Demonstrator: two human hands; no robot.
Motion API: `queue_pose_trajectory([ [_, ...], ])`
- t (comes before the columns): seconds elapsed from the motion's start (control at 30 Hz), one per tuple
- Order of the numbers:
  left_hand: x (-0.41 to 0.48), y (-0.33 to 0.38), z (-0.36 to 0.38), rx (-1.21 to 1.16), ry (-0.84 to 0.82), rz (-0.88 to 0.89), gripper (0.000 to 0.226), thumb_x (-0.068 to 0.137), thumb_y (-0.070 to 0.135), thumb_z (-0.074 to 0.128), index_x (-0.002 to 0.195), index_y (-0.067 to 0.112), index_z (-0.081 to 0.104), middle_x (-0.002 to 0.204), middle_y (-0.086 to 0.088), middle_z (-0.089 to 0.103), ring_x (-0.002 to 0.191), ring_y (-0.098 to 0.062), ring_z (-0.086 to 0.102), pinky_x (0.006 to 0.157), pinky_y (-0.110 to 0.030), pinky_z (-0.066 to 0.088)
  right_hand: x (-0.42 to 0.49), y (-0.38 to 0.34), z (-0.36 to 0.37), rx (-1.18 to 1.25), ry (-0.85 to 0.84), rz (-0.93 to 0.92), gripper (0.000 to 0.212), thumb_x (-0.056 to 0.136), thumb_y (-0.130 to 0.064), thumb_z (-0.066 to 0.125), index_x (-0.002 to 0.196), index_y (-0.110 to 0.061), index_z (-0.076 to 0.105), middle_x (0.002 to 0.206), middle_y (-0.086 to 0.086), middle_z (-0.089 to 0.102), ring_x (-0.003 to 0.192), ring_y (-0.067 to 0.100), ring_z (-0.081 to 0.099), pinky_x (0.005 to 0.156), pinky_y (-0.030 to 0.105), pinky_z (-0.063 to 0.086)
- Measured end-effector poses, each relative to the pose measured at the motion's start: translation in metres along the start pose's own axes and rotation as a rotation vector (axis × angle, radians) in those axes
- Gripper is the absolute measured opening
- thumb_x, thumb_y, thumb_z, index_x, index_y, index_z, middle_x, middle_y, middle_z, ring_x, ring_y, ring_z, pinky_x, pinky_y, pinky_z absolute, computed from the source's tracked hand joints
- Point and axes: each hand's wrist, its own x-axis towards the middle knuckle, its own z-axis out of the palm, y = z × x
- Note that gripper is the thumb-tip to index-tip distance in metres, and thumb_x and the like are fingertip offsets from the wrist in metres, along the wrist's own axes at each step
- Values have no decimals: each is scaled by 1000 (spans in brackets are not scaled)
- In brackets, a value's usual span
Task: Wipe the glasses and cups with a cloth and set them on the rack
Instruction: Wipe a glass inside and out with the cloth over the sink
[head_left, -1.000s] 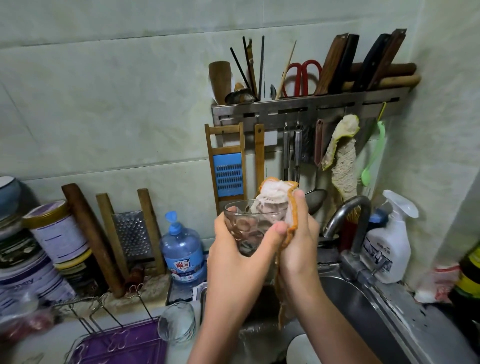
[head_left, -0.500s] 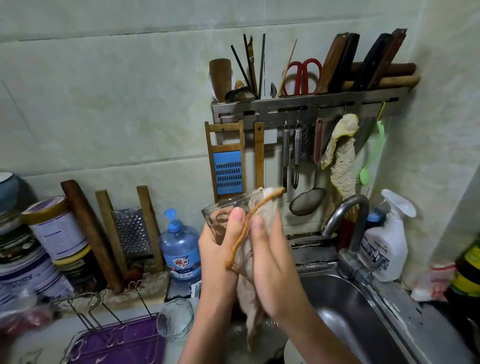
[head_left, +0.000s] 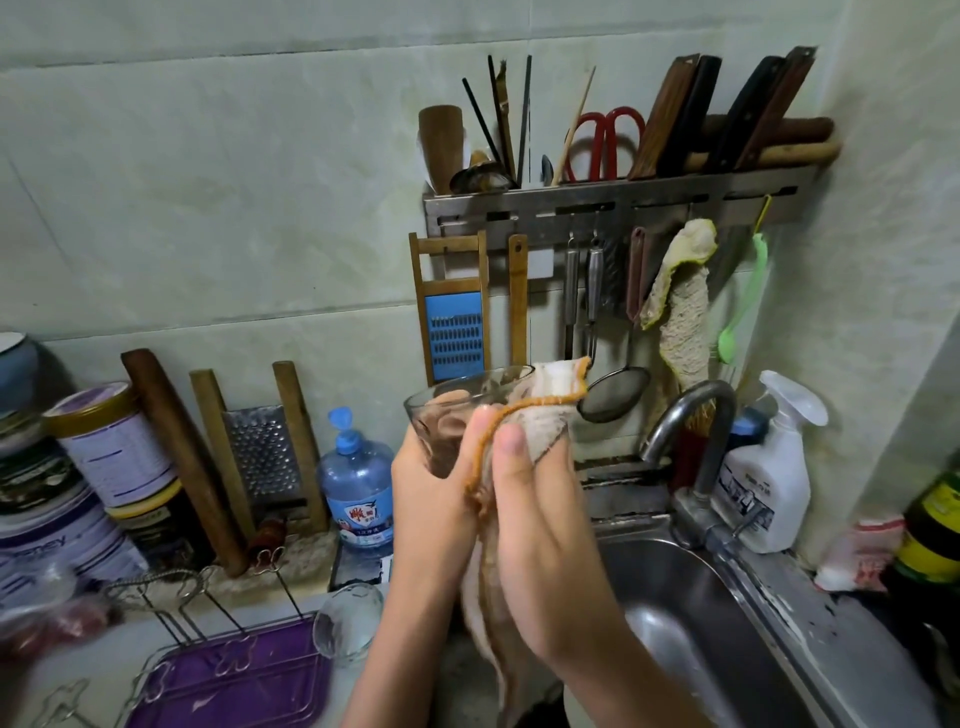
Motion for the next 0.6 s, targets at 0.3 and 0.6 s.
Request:
queue_pose_trajectory([
  [0.3,-4,-1,-1,20,-88,-37,80,53,83,61,103,21,65,92,10,75,91,-2,68,82,-23,53,45,3,-26,702,-81,310,59,81,-56,37,85,-14,78,89,7,75,83,17,71,75,27,58],
  [0.6,-19,5,9,321,58,111,42,83,66,42,96,28,55,80,15,63,75,7,59,64,-7,41,41,11,-20,256,294,132,74,83,-78,34,110,-17,65,105,-1,72,106,14,64,99,34,44],
])
